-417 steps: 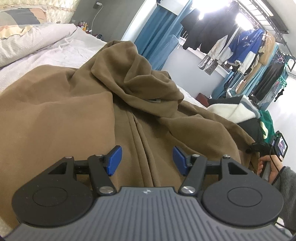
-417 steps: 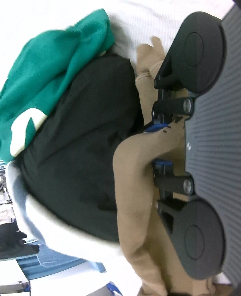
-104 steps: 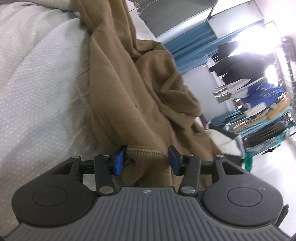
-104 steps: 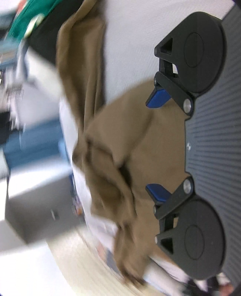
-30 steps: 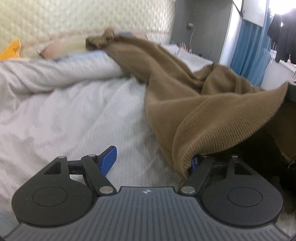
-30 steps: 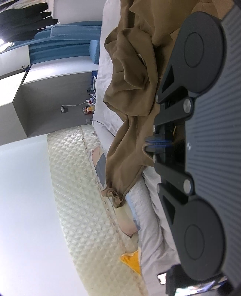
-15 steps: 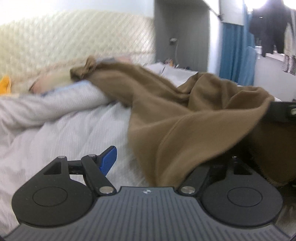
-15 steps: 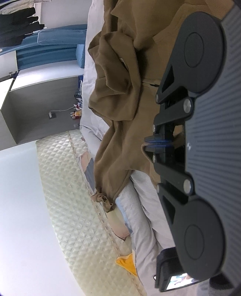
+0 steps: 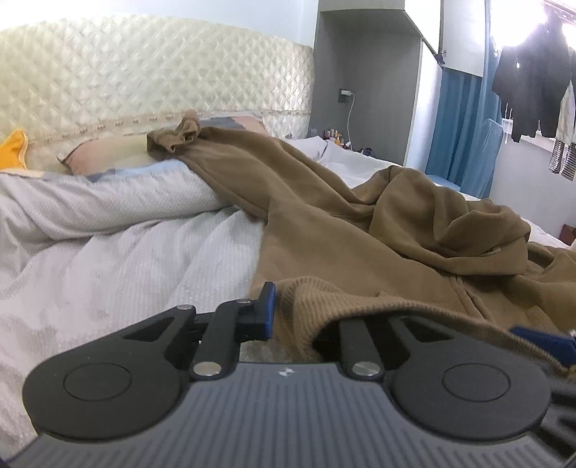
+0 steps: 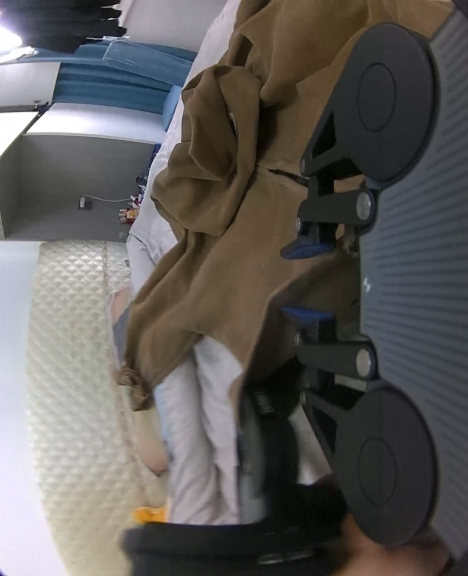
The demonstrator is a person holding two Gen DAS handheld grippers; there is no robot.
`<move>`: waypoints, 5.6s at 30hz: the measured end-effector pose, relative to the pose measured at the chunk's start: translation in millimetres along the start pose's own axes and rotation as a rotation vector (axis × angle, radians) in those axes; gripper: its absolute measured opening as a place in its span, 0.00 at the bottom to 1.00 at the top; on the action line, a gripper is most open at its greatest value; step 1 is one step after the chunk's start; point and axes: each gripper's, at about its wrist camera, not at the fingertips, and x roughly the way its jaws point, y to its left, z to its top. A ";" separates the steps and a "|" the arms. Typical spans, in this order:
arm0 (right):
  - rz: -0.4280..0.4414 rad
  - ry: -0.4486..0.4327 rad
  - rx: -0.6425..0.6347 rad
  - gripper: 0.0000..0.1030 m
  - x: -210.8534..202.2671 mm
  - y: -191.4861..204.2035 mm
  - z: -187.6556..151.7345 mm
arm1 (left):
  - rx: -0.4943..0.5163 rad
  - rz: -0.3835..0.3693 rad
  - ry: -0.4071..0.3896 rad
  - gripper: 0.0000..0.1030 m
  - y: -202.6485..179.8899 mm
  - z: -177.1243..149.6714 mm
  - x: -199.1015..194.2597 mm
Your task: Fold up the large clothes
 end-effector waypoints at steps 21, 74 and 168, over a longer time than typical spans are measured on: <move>-0.334 0.348 0.129 0.66 -18.1 -77.9 -25.4 | -0.168 -0.059 0.085 0.16 26.3 5.4 7.2; -0.343 0.398 0.327 0.10 -104.7 -202.6 -12.0 | -0.239 -0.150 0.325 0.09 69.4 10.1 26.1; -0.182 0.117 0.402 0.06 -19.0 -135.4 -15.7 | 0.108 -0.271 0.326 0.43 -2.7 81.3 -19.8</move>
